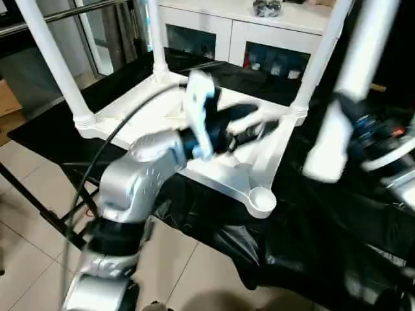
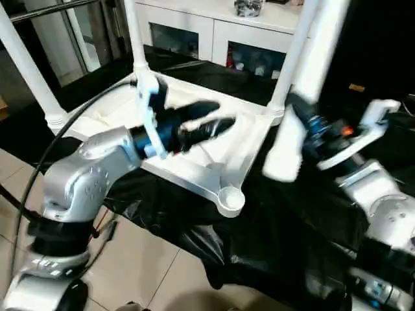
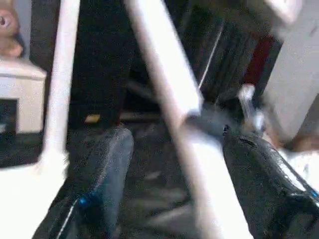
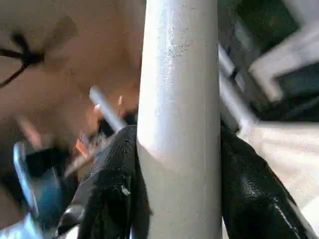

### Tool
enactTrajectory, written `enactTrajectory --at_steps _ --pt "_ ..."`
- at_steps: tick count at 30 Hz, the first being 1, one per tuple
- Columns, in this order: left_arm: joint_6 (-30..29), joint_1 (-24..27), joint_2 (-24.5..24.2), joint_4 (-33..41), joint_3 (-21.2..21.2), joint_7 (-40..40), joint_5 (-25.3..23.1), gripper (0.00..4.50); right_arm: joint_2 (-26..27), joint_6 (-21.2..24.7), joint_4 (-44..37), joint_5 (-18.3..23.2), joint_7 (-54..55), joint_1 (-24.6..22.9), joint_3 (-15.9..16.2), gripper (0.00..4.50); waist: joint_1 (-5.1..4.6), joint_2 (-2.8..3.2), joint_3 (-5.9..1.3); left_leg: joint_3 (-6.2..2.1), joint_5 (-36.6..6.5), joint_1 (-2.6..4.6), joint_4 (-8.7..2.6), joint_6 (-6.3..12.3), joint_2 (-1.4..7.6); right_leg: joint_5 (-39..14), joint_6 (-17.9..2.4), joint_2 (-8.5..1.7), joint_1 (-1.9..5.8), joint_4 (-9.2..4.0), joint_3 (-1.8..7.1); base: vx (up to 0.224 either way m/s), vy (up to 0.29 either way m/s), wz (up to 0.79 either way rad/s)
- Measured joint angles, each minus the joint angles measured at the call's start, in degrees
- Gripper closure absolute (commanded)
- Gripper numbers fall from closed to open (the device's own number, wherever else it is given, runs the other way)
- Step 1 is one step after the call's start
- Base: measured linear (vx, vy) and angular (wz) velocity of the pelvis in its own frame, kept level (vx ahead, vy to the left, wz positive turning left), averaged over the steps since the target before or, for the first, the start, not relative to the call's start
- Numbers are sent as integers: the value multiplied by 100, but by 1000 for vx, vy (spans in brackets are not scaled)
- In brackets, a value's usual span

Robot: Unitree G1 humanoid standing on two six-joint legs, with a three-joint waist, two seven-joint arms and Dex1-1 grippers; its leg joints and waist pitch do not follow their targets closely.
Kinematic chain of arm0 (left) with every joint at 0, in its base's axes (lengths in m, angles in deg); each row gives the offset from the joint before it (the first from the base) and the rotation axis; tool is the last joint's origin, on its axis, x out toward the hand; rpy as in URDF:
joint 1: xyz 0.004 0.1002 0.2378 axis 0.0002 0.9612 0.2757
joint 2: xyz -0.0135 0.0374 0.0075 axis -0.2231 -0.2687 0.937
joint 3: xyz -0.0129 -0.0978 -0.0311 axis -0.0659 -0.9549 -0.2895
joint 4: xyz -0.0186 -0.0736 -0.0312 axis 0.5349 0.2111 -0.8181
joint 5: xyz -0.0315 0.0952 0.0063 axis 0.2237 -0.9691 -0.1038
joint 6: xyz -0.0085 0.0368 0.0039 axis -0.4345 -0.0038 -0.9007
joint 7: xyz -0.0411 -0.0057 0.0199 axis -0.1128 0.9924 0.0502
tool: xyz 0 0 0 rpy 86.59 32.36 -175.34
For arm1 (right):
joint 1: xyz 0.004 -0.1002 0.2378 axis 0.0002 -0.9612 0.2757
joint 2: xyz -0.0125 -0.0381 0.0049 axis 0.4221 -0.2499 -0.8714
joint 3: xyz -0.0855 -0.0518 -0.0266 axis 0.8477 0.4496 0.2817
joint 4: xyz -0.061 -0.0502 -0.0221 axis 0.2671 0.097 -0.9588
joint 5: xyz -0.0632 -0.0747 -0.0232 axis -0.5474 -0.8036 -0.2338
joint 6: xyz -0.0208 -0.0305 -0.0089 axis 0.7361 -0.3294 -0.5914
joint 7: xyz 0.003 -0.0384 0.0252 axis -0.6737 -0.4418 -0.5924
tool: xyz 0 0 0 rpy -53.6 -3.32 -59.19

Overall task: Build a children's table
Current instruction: Pick table leg

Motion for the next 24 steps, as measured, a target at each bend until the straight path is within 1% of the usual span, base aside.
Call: enactTrajectory --at_steps 2,3,5,7,11,14,16,19,20,22,24 --pt "-73 -76 116 -75 -63 109 153 122 40 53 -75 -22 9 -14 174 269 12 1 0 0 0 -1 -1 0 -1 0 1 0 0 -2 0 0 0 0" --pt "-114 -129 193 -200 -168 203 201 122 42 63 -151 -42 5 -16 279 269 17 -1 1 -1 0 -2 0 0 0 -1 1 0 0 -3 -2 0 0 0" --pt "-175 -313 307 -596 -410 447 251 122 89 78 -430 -104 -78 -28 696 269 -3 -10 6 -5 0 -2 -2 -1 0 0 2 3 0 -5 -3 0 0 0" --pt "-210 -375 394 -794 -528 566 316 122 148 49 -566 -149 -131 -51 978 269 4 -13 7 -11 0 -4 -2 -1 0 -2 5 2 3 -13 -10 0 0 0" --pt "-331 -443 485 -976 -672 797 481 122 173 -35 -566 -350 -208 -97 1326 270 72 -16 7 -15 -2 -25 -4 4 0 4 1 1 3 -41 -17 0 0 0" --pt "-405 -442 458 -1031 -673 888 476 122 185 -127 -566 -487 -261 -197 1560 270 116 -21 9 -15 -5 -35 -6 14 0 3 3 1 -2 -48 -19 0 0 0" --pt "-463 -442 477 -1035 -698 944 494 158 190 -186 -567 -543 -262 -195 1650 270 127 -21 9 -14 9 -36 -6 42 0 3 3 1 -3 -50 -19 0 0 0" --pt "-518 -442 521 -1008 -804 1059 595 164 247 -434 -566 -741 -244 -183 1778 270 130 -22 9 -14 9 -37 -5 42 0 3 3 0 -3 -50 -19 0 0 0" --pt "-528 -442 524 -999 -822 1091 606 194 249 -488 -566 -780 -241 -178 1818 270 129 -23 10 -14 9 -35 -5 41 0 3 3 0 -3 -48 -19 0 0 0" --pt "-595 -442 518 -984 -866 1156 659 202 250 -606 -561 -880 -215 -165 1887 270 127 -23 10 -14 11 -33 -5 38 0 4 3 0 -2 -46 -19 0 0 0" --pt "-767 -425 516 -930 -907 1257 784 211 296 -786 -527 -1064 -114 -115 1987 270 123 -25 11 -14 13 -31 -5 33 0 5 3 0 -2 -41 -18 0 0 0"
